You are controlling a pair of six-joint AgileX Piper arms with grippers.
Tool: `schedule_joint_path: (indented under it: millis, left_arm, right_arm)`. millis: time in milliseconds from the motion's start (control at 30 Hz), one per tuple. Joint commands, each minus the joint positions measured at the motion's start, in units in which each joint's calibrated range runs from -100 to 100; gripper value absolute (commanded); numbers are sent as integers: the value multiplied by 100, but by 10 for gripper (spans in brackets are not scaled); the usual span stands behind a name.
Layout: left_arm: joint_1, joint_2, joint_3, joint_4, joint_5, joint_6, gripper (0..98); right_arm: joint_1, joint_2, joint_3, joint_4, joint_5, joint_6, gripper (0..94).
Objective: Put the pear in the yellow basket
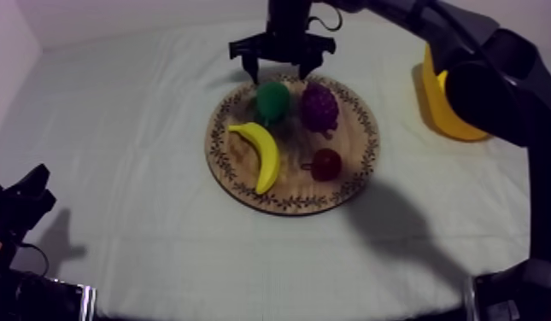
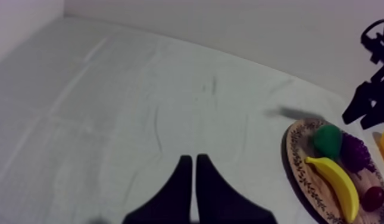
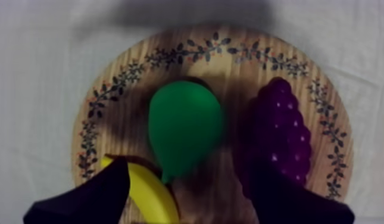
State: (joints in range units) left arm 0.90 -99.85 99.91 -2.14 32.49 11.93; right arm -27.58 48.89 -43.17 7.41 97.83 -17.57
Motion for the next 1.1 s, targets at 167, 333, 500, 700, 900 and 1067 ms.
schedule_joint_path:
  millis: [167,333,500,700,900,1067]
  left_arm:
    - [0,2,-2,1,0,2,1]
    - [0,2,-2,1,0,2,1]
    - [0,2,-2,1,0,2,1]
    - [0,2,-2,1,0,2,1]
    - [0,2,-2,1,0,2,1]
    - [0,2,-2,1,0,2,1]
  right_arm:
    - [39,767,-410,30,40,-52,613]
    - [73,1064,-623,20,40,-52,604]
    - [71,1271,-722,-28,35,8,560]
    - [44,1415,-830,-60,6,110,444]
    - [27,1375,-871,-8,0,182,343]
    - [36,1001,-620,34,-5,217,316]
